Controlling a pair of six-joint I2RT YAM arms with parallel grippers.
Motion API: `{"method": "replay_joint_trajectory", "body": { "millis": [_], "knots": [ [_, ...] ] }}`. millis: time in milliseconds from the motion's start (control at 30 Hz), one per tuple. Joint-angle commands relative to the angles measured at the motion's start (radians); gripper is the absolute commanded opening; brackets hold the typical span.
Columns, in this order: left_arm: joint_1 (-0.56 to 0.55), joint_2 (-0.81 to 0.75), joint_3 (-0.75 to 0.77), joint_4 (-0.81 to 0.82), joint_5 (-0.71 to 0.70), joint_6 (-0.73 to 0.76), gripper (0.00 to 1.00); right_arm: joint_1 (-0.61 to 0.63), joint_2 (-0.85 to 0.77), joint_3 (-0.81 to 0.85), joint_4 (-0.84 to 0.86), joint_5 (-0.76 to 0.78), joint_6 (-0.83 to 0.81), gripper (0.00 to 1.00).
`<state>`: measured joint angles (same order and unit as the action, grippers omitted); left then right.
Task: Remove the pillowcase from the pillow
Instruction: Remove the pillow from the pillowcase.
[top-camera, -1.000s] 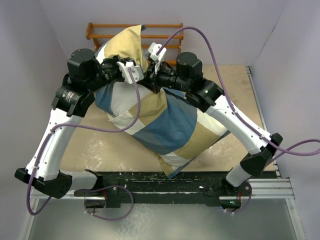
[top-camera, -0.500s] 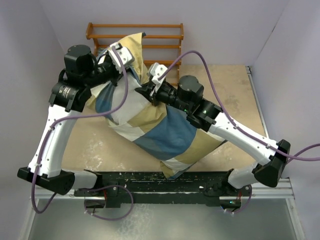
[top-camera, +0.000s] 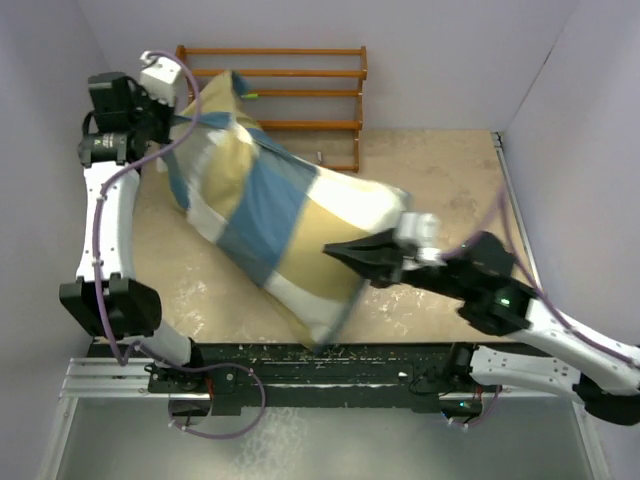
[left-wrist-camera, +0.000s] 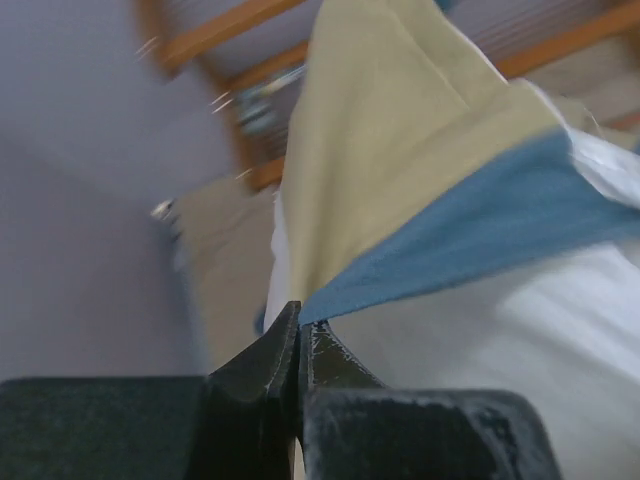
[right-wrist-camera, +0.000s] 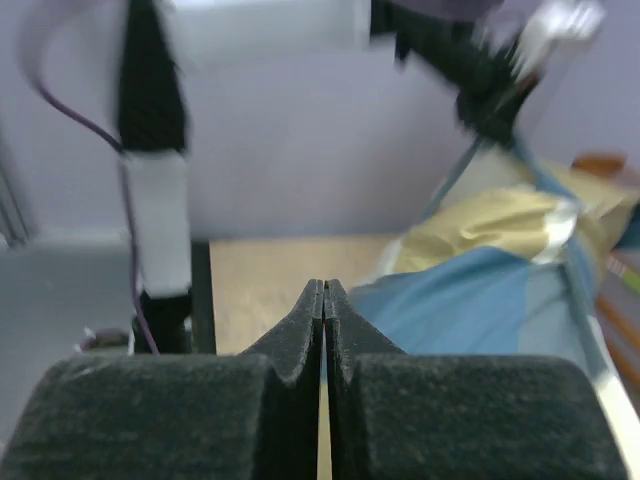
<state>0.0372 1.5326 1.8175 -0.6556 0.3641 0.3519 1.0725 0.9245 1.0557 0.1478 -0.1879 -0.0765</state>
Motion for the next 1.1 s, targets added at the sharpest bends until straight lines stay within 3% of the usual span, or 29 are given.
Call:
{"method": "replay_joint_trajectory", "body": {
  "millis": [0, 233, 500, 667, 700, 867, 1000, 1067],
  "knots": [
    [0.168, 0.020, 0.046, 0.190, -0.330, 0.003, 0.00, 0.014, -0.149, 0.017, 0.053, -0.033, 0.058, 0.00],
    [0.261, 0.034, 0.100, 0.089, -0.169, -0.078, 0.00, 0.014, -0.197, -0.099, 0.146, 0.153, 0.065, 0.00],
    [0.274, -0.051, 0.123, -0.003, 0.405, -0.293, 0.00, 0.012, -0.120, -0.126, 0.197, 0.223, 0.096, 0.00],
    [0.273, -0.107, 0.103, 0.078, 0.600, -0.440, 0.00, 0.012, -0.092, -0.070, 0.218, 0.224, 0.071, 0.00],
    [0.273, -0.111, 0.111, 0.084, 0.622, -0.464, 0.00, 0.012, -0.077, -0.041, 0.199, 0.211, 0.054, 0.02],
    [0.273, -0.127, 0.131, 0.092, 0.700, -0.511, 0.00, 0.012, 0.121, 0.166, 0.090, 0.188, -0.006, 0.41],
    [0.271, -0.164, 0.085, 0.220, 0.787, -0.632, 0.00, -0.021, 0.345, 0.363, 0.055, 0.092, -0.004, 0.58],
    [0.271, -0.186, 0.053, 0.316, 0.837, -0.721, 0.00, -0.046, 0.449, 0.470, 0.032, 0.011, 0.007, 0.62]
  ]
}}
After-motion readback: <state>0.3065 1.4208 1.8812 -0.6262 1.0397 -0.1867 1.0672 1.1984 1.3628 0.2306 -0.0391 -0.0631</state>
